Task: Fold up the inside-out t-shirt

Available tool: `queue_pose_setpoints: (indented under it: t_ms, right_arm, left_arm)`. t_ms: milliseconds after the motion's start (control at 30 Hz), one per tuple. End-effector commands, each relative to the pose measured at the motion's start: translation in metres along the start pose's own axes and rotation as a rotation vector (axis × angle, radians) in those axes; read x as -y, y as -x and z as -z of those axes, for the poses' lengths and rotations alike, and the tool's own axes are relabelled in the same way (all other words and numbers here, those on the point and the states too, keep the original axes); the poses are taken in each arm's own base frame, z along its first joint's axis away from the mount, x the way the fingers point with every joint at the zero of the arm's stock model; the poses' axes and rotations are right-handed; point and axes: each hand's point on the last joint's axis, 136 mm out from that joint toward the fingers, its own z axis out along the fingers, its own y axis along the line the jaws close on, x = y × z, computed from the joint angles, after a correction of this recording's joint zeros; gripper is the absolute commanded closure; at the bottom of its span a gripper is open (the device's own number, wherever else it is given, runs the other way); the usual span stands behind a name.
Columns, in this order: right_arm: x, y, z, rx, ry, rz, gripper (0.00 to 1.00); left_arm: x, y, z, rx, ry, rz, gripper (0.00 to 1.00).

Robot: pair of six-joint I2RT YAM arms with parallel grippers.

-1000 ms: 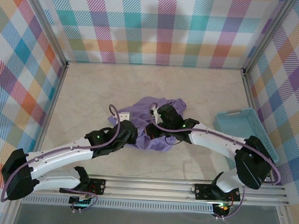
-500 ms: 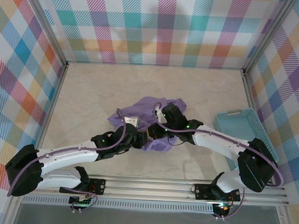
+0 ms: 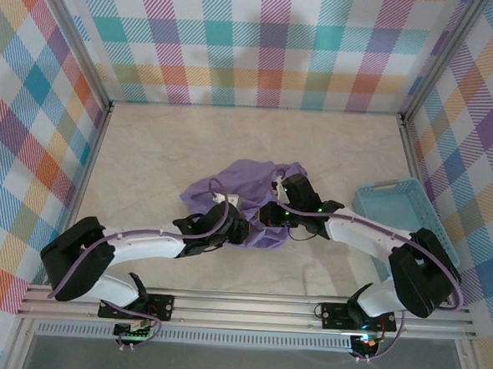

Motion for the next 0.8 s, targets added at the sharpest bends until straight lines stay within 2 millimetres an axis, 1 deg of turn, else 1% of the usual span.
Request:
queue_pose_setpoints:
  t_ms: [0,133,267,367,400,467,667,767]
  right_arm:
    - [0.015,-0.004,-0.008,-0.012,-0.030,-0.045,0.85]
    - [0.029,-0.003,-0.009,-0.004,-0.080,-0.067,0.79]
    - [0.041,-0.005,-0.009,0.000,-0.120,-0.089,0.75]
    - [0.041,-0.005,-0.009,0.000,-0.107,-0.092,0.76]
    - [0.039,-0.005,-0.009,0.004,-0.100,-0.091,0.76]
    - [0.039,-0.005,-0.007,0.014,-0.096,-0.097,0.76]
    - [0.038,-0.005,-0.005,0.033,-0.077,-0.109,0.76]
    - [0.038,-0.006,-0.006,0.032,-0.078,-0.109,0.76]
  left_arm:
    - [0.015,0.016,-0.003,0.016,-0.032,0.007,0.81]
    - [0.023,0.019,-0.004,0.011,-0.041,0.003,0.84]
    - [0.030,0.022,-0.002,0.001,-0.009,-0.009,0.86]
    - [0.046,0.022,-0.001,-0.038,-0.010,0.002,0.89]
    - [0.046,0.020,-0.002,-0.048,0.000,0.023,0.89]
    - [0.041,0.015,-0.007,-0.070,0.031,0.082,0.85]
    - [0.038,0.000,-0.026,-0.105,0.029,0.203,0.84]
    - [0.032,-0.002,-0.031,-0.107,0.052,0.234,0.81]
